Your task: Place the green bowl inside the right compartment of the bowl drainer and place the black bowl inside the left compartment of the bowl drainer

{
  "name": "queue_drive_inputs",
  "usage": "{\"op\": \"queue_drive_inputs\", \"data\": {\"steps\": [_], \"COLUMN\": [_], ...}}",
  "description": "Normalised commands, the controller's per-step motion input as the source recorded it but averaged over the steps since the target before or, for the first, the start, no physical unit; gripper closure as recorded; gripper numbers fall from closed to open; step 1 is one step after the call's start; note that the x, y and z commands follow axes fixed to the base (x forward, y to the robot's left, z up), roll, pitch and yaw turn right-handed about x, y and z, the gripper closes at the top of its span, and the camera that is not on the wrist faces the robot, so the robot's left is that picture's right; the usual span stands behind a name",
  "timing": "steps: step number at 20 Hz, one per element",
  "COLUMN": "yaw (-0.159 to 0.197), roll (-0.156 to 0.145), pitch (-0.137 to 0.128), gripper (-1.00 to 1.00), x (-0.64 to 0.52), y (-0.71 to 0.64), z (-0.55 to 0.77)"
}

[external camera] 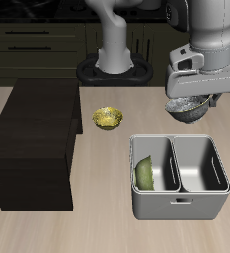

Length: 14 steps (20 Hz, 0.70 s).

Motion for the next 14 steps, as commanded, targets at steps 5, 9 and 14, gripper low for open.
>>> {"op": "queue_drive_inputs", "data": {"steps": [5, 9, 14], "yaw": [-0.01, -0.002, -0.013], "roll": [0.01, 0.008, -0.014], "pitch": [0.003, 0.018, 0.048], "gripper": [1.0, 1.0, 1.0], "x": [0.08, 0.1, 0.19], "y": [0.29, 0.16, 0.02], "z": [-0.04, -0.18, -0.3]}}
